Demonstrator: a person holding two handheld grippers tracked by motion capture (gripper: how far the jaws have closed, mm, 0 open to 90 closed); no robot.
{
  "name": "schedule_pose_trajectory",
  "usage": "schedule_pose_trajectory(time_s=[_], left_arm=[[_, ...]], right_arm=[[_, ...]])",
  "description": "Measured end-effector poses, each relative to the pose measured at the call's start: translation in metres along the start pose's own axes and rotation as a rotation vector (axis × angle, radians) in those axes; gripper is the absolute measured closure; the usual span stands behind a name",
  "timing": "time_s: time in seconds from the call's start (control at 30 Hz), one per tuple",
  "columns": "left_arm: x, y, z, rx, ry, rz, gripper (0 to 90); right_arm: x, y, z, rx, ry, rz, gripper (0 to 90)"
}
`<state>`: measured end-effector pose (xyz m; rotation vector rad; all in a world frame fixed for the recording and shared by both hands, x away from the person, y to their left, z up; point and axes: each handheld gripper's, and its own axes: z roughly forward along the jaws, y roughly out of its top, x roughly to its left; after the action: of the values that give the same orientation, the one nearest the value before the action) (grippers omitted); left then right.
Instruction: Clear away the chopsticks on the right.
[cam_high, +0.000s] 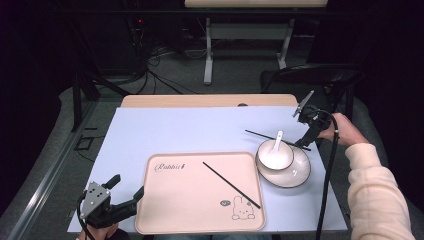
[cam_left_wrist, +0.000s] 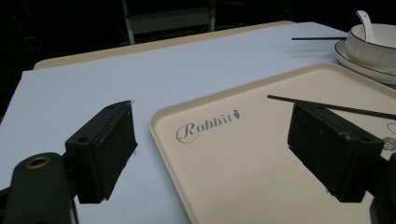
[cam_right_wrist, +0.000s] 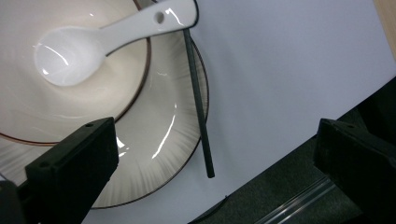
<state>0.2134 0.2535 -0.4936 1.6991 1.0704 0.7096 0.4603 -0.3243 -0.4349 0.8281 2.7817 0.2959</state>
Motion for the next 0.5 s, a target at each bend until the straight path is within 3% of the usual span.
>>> schedule_pose_trajectory(time_s=[0.2, 0.27, 0.37, 0.5], left_arm=[[0.0, 0.0, 0.0, 0.0, 0.0, 0.0, 15.3], [0.0, 0.0, 0.0, -0.001, -0.001, 0.0, 15.4], [0.0, 0.0, 0.0, -0.001, -0.001, 0.001, 15.3], [0.0, 0.0, 0.0, -0.001, -0.001, 0.0, 15.3]], right_arm=[[-0.004, -0.001, 0.015, 0.023, 0.003, -0.006, 1.6], [-0.004, 0.0, 0.019, 0.038, -0.01, -0.008, 13.0], [-0.005, 0.001, 0.024, 0.046, -0.01, -0.004, 16.2], [-0.006, 0.002, 0.03, 0.04, -0.008, -0.005, 28.7]])
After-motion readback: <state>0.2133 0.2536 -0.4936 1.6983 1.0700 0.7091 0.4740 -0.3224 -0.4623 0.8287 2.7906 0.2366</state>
